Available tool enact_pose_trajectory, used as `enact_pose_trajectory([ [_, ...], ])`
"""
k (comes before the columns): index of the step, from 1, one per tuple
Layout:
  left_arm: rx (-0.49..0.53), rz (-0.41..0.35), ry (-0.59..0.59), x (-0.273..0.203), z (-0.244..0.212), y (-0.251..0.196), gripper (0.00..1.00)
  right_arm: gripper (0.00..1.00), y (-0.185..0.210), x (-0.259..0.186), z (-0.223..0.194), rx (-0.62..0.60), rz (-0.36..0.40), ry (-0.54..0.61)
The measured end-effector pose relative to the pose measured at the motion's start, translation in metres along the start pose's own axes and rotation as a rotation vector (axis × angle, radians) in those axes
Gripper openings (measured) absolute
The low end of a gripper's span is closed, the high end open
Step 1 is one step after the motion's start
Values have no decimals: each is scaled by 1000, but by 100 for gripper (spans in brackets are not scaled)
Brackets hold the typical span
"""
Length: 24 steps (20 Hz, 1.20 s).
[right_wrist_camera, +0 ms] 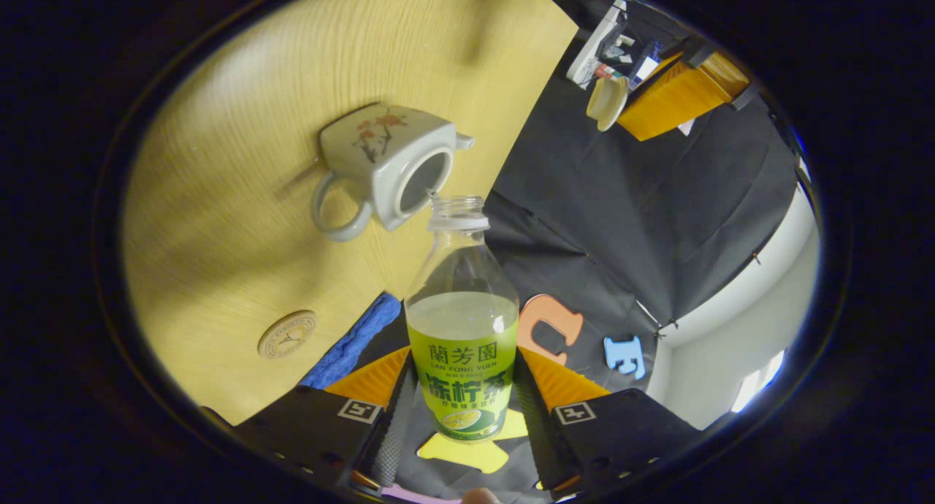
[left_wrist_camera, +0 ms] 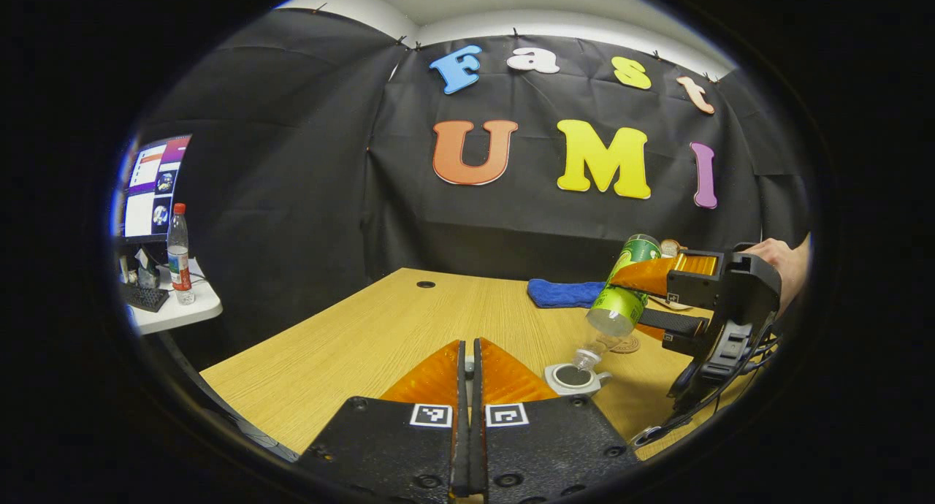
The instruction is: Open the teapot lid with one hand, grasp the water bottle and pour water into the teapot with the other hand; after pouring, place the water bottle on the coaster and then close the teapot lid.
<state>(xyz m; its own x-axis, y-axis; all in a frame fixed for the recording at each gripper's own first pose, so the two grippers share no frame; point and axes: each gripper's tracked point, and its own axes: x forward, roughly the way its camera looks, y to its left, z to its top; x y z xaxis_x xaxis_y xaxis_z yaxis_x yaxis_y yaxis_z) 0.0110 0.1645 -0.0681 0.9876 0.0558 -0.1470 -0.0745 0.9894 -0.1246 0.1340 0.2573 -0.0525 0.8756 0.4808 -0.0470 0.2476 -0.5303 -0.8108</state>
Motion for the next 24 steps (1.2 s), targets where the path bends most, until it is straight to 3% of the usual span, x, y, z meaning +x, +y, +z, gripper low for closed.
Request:
enact_pose_trajectory([
  [12,7,-1,-6,-3,2,1,2,71,2,0,0,20,-1,0],
  [19,0,19,-12,-5,6,10,2,71,39,-8,5,457,172,21],
  [24,19,10,-12,-5,7,1,3,72,37,-22,11,850,249,16],
])
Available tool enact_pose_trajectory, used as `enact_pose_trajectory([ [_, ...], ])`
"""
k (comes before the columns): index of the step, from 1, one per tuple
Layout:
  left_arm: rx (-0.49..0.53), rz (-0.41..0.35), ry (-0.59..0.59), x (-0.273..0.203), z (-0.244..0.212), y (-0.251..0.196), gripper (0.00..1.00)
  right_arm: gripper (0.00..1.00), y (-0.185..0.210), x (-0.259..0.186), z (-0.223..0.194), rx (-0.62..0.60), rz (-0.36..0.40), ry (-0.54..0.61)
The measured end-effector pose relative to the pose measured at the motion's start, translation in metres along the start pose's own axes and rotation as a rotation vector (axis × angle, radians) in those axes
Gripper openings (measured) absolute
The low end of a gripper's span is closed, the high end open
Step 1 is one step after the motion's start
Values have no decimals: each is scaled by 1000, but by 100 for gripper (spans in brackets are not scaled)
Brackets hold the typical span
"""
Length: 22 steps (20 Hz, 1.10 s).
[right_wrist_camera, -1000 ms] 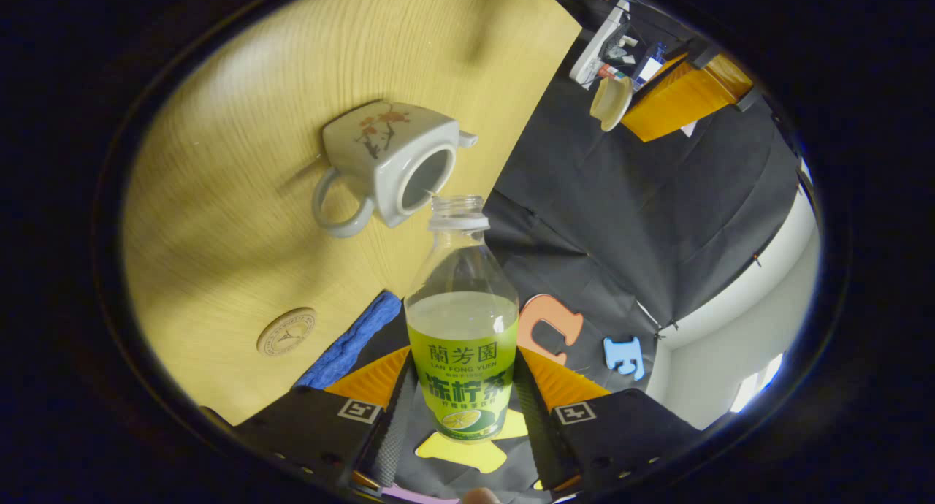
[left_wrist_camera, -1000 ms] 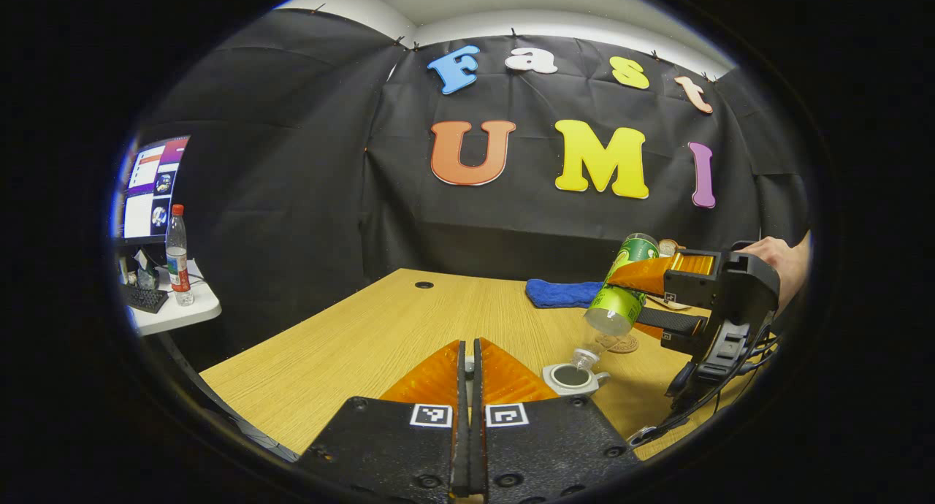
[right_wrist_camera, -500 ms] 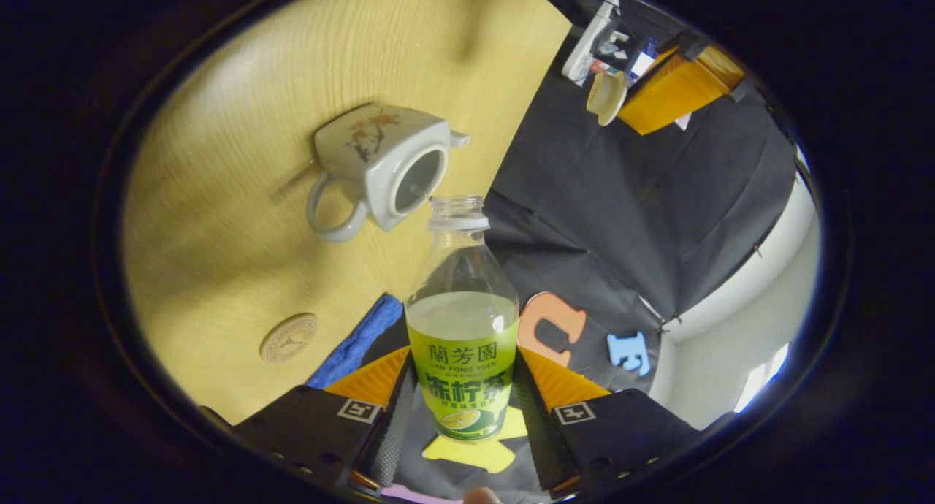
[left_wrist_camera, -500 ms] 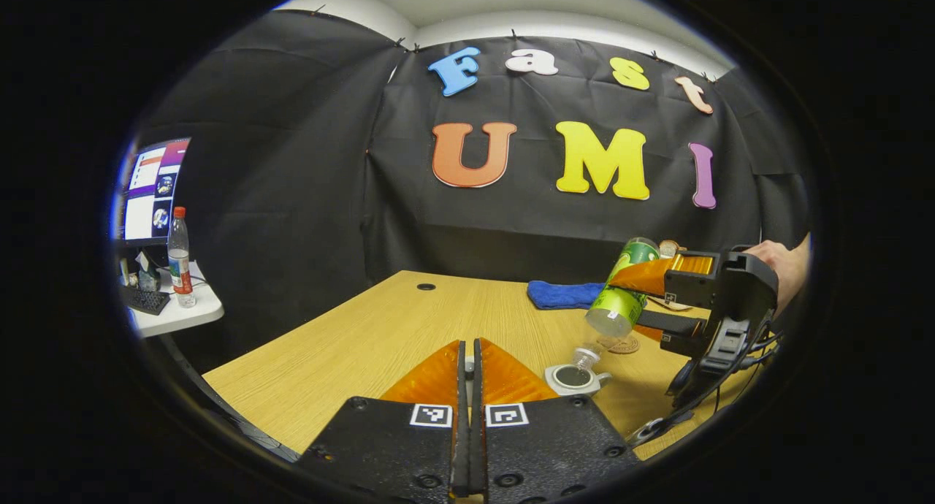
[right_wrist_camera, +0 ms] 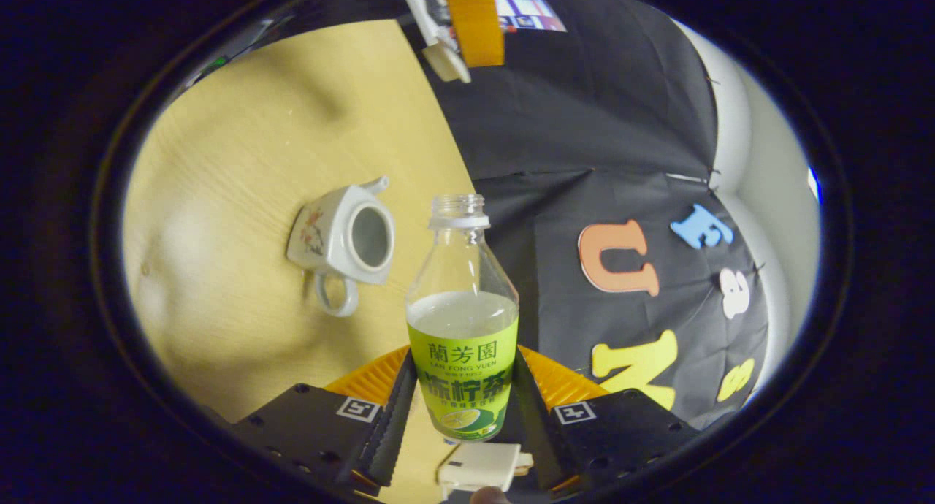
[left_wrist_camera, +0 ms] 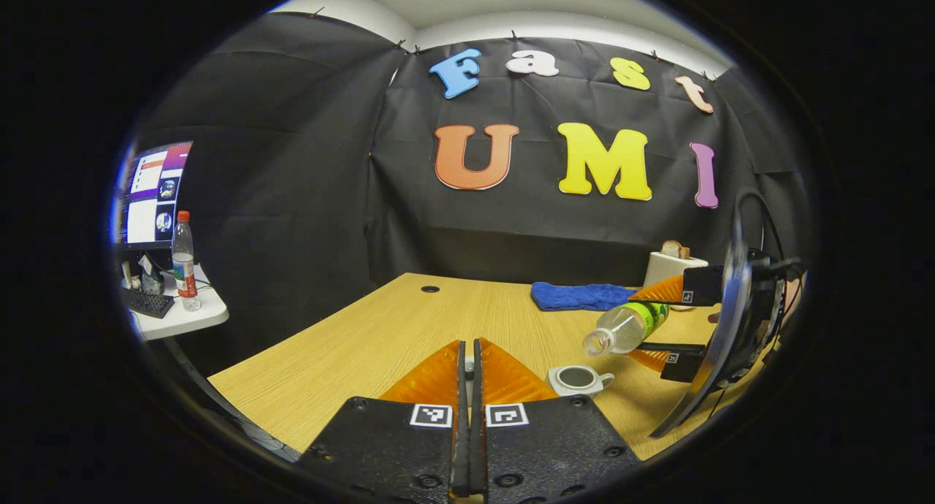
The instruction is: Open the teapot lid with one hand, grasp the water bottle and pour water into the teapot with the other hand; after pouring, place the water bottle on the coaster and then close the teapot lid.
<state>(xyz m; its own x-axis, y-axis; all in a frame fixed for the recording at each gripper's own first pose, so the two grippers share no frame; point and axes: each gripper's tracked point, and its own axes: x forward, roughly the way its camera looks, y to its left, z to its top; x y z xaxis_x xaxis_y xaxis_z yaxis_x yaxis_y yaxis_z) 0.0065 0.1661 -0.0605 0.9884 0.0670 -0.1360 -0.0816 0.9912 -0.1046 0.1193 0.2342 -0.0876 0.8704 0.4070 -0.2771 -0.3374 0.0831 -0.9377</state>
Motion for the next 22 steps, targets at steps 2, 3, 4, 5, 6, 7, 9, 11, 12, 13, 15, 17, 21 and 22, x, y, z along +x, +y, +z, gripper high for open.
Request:
enact_pose_trajectory([
  [2,6,-10,3,1,-1,-5,3,71,-7,-6,-1,203,23,-11],
  [3,7,-19,5,2,-2,-11,2,72,-13,-8,0,317,26,-24],
  [4,10,-29,7,3,-2,-16,3,72,-19,-10,0,438,28,-34],
  [5,17,-37,9,3,-3,-19,3,71,-26,-11,-1,567,31,-44],
  [6,28,-46,11,3,-3,-23,3,72,-34,-9,0,697,38,-56],
  [7,34,-53,11,3,-3,-26,3,71,-44,-9,-2,816,32,-68],
  [9,37,-64,11,4,-4,-30,3,71,-63,-5,-13,981,-2,-83],
  [11,37,-70,9,4,-3,-33,3,71,-84,1,-21,1109,-37,-102],
  [12,36,-72,9,3,-4,-34,3,72,-86,5,-28,1173,-42,-106],
  [13,36,-74,8,4,-3,-34,3,71,-88,10,-34,1214,-52,-110],
  [15,36,-77,9,4,-3,-35,3,71,-86,27,-46,1288,-51,-96],
  [17,38,-79,15,4,-6,-35,3,71,-72,46,-61,1341,-24,-65],
  [21,46,-78,23,7,-9,-35,3,71,-48,74,-100,1414,-35,7],
  [22,46,-79,23,7,-9,-34,3,71,-43,77,-105,1423,-37,20],
])
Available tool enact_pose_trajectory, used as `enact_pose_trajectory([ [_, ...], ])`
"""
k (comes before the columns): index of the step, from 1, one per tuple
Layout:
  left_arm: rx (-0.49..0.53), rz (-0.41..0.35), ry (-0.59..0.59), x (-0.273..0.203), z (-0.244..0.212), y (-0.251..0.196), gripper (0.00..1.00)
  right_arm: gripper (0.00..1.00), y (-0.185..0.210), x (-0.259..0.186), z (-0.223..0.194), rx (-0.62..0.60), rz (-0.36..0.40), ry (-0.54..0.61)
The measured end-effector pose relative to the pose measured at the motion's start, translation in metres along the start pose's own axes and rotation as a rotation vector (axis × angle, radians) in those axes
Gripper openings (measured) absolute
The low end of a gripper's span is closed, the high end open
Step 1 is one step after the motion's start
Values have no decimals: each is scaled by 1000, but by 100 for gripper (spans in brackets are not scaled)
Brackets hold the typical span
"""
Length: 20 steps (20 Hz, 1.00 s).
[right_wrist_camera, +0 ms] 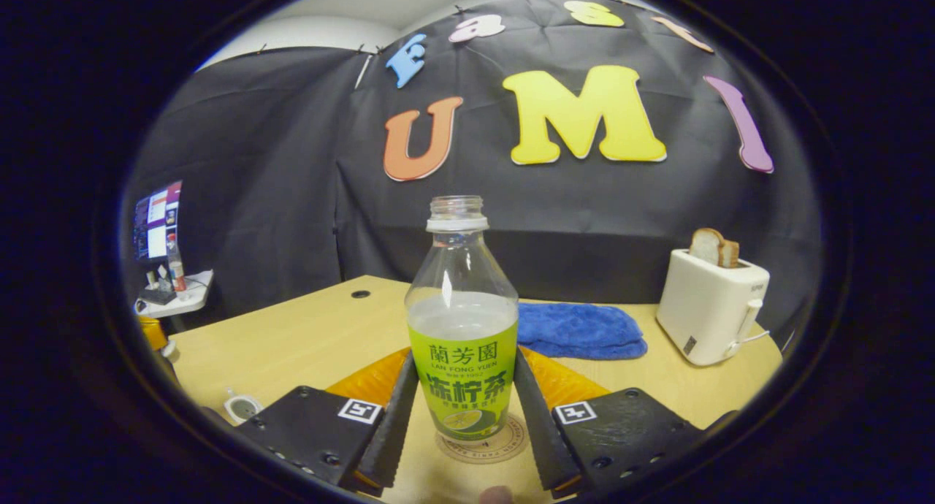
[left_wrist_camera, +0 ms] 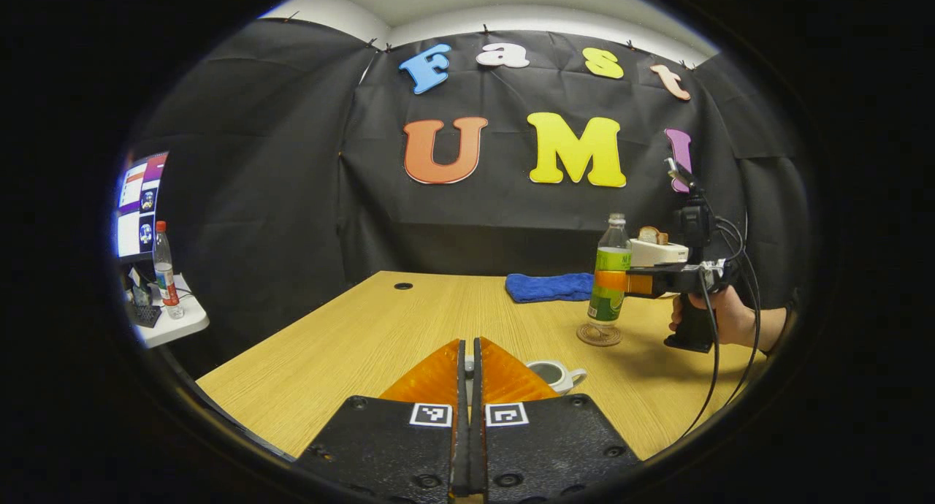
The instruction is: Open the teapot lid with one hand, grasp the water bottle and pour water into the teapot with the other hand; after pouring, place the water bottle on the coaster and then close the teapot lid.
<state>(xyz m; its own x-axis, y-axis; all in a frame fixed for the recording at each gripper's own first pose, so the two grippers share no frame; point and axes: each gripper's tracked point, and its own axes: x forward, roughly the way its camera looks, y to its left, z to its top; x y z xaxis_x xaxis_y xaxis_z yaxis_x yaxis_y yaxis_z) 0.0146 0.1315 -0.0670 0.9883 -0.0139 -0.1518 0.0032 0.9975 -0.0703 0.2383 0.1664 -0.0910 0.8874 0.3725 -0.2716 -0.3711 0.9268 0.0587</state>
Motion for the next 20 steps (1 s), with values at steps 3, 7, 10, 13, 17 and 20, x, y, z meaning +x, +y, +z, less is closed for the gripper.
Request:
enact_pose_trajectory([
  [3,4,-1,10,2,-3,-1,2,71,-11,5,-6,-18,-29,-4],
  [7,15,-7,26,5,-9,-6,3,71,-14,13,-16,-15,-26,3],
  [10,16,-9,24,5,-8,-8,2,71,-11,13,-18,0,-28,0],
  [13,7,-10,24,6,-9,-8,3,76,-10,11,-17,2,-31,-3],
  [17,4,-8,16,6,-6,-11,2,98,-7,-3,-8,-8,-36,-24],
  [20,-1,-22,0,6,0,-23,3,98,-17,-36,9,-50,-76,-70],
])
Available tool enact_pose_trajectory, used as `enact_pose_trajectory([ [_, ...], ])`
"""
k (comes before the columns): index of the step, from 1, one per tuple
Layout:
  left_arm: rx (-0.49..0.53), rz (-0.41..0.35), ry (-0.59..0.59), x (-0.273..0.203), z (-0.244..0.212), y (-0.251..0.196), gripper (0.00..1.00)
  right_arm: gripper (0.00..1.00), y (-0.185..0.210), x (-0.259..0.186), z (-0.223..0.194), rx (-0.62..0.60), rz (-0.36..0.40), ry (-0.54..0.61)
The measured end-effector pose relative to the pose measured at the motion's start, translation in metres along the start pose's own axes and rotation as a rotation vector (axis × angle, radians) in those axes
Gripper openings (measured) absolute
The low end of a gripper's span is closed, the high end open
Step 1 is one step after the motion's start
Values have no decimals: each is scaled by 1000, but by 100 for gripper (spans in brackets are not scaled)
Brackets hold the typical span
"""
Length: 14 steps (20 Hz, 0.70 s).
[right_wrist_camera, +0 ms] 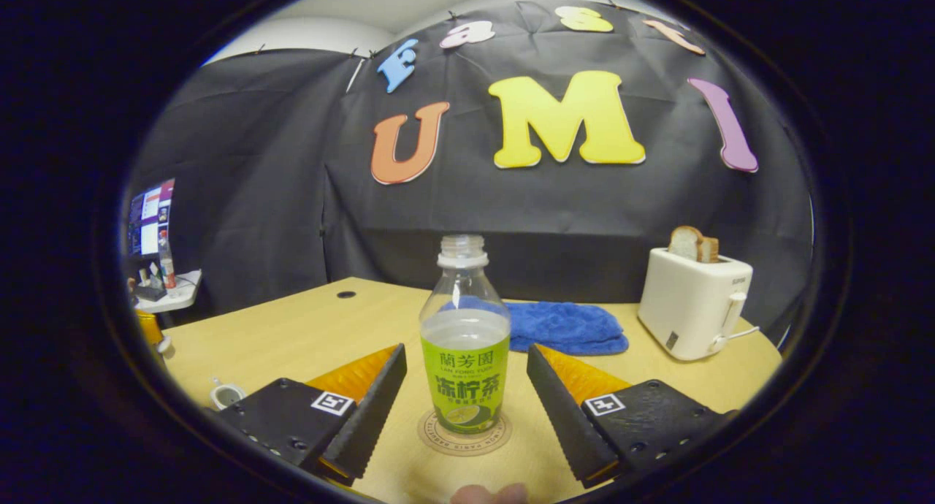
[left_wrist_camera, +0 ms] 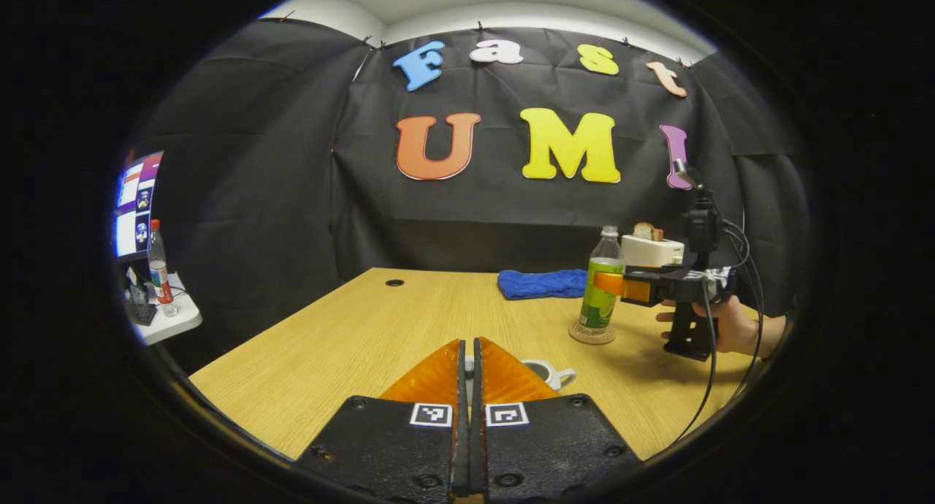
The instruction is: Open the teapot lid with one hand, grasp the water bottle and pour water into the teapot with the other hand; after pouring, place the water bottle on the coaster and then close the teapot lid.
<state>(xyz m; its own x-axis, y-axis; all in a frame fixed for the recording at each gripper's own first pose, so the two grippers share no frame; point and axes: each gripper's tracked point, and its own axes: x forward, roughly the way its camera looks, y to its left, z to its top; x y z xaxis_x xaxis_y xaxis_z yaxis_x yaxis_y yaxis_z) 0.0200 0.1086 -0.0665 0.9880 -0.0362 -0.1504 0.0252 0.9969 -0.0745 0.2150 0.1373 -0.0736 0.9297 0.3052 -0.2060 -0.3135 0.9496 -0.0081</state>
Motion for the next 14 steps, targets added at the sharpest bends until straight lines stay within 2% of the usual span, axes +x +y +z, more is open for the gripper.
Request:
enact_pose_trajectory([
  [3,-10,-26,-18,8,3,-17,3,97,-20,-50,19,-38,-55,-84],
  [8,-4,-59,-1,32,-5,-45,3,98,-48,-125,18,-59,-144,-141],
  [11,3,-65,6,44,-10,-54,3,96,-56,-150,11,-66,-173,-150],
  [13,3,-57,8,51,-14,-54,3,98,-63,-160,-1,-41,-192,-126],
  [14,-1,-52,12,55,-18,-53,3,95,-65,-164,-7,-25,-192,-111],
])
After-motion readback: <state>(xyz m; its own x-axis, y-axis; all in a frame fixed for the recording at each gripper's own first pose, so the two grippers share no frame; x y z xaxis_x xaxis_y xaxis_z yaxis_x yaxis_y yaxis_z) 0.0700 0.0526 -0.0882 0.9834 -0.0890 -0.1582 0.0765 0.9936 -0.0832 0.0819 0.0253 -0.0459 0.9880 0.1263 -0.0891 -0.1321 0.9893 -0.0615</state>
